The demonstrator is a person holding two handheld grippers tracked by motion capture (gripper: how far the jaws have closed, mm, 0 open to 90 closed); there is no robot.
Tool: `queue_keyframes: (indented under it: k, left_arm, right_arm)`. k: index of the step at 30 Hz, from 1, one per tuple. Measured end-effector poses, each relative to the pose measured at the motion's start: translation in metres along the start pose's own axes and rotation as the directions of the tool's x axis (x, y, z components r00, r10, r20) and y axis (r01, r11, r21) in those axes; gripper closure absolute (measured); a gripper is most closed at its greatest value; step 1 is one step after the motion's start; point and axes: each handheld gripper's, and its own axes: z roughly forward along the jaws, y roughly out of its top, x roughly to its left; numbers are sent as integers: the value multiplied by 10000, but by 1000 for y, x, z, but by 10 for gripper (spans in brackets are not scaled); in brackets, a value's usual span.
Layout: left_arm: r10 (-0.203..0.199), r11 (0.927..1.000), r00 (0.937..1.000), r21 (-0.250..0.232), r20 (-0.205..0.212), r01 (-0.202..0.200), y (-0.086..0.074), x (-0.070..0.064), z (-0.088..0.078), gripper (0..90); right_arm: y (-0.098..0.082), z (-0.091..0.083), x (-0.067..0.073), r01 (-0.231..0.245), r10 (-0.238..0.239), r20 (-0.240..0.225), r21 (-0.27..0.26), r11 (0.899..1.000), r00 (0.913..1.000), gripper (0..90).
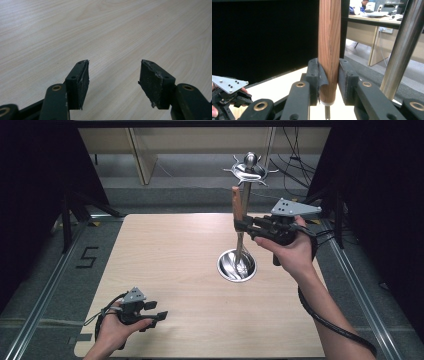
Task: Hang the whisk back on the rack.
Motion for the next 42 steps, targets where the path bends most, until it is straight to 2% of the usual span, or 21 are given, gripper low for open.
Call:
queue_keyframes:
  k: [4, 5, 6, 8, 10, 12, 14, 17, 20, 21, 23, 24, 28, 29, 33, 34, 35, 37, 40, 42]
  left_arm:
    - [-117, 9998, 9999, -160, -51, 116, -1, -1, 1, 397]
    - [-113, 9998, 9999, -153, -47, 112, 0, -1, 1, 397]
    - [-103, 9999, 9999, -119, -28, 103, 0, -1, 1, 397]
    - [-74, 10000, 10000, -60, 10, 74, 0, -1, 0, 398]
    - [-83, 9999, 10000, -83, 13, 83, 0, -1, 1, 398]
    - [-83, 9999, 10000, -84, 13, 83, 0, -1, 1, 397]
    - [-125, 9997, 9999, -227, -57, 124, -1, -1, 1, 397]
    - [-121, 9998, 9999, -181, -48, 120, -1, -1, 1, 397]
    - [-117, 9998, 9999, -175, -38, 116, -1, -1, 1, 398]
    - [-111, 9998, 9999, -175, -38, 110, 0, -1, 1, 398]
    - [-96, 9998, 9999, -165, -31, 96, 0, -1, 1, 398]
    - [83, 10000, 9999, -12, -58, -84, 0, 1, 0, 398]
    - [37, 10000, 10000, -30, -27, -37, 0, 0, 0, 397]
    - [22, 10000, 10000, -38, -25, -23, 0, 0, 0, 397]
    - [17, 10000, 10000, -41, -25, -17, 0, 0, 0, 398]
    - [28, 10000, 10000, -47, -19, -28, 0, 0, 0, 398]
    - [11, 10000, 10000, -44, -20, -11, 0, 0, 0, 397]
    - [-8, 10000, 10000, -25, 16, 8, 0, 0, 0, 397]
    - [-74, 9999, 10000, -79, 24, 74, 0, -1, 0, 398]
    - [11, 10000, 10000, -56, -19, -11, 0, 0, 0, 398]
  right_arm:
    - [2, 1, 0, 79, -78, 57, -156, 9998, 10000, 736]
    - [3, 1, -1, 138, -137, 52, -138, 9998, 9999, 736]
    - [3, 1, 0, -8, 9, 11, -125, 9999, 10000, 737]
    - [4, 1, -2, 130, -129, 85, -182, 9997, 9999, 736]
    - [4, 1, -1, -142, 143, 83, -183, 9997, 9999, 736]
    - [5, 2, -4, 5, -2, 136, -243, 9997, 9999, 736]
    - [5, 2, -5, -160, 163, 107, -241, 9996, 9998, 736]
    - [5, 3, -5, -447, 448, 74, -139, 9989, 9990, 736]
    - [4, 5, -8, -243, 245, 74, -243, 9994, 9997, 736]
    - [4, 5, -7, -325, 330, 158, -296, 9990, 9993, 736]
    - [5, 5, -9, -504, 505, 37, -240, 9984, 9987, 736]
    - [5, 5, -9, -454, 457, 113, -270, 9986, 9989, 736]
    - [6, 5, -12, -632, 634, 76, -273, 9976, 9980, 736]
    - [5, 6, -14, -497, 500, 104, -321, 9983, 9987, 736]
    - [4, 7, -15, -1025, 1026, 23, -265, 9944, 9947, 736]
    - [4, 7, -17, -893, 897, 90, -399, 9952, 9959, 736]
    - [2, 8, -19, -1057, 1063, 129, -387, 9936, 9942, 735]
    - [2, 9, -20, -986, 992, 98, -495, 9939, 9950, 733]
    - [1, 8, -20, -1143, 1150, 156, -422, 9926, 9932, 726]
    - [0, 8, -20, -989, 1004, 264, -517, 9938, 9946, 714]
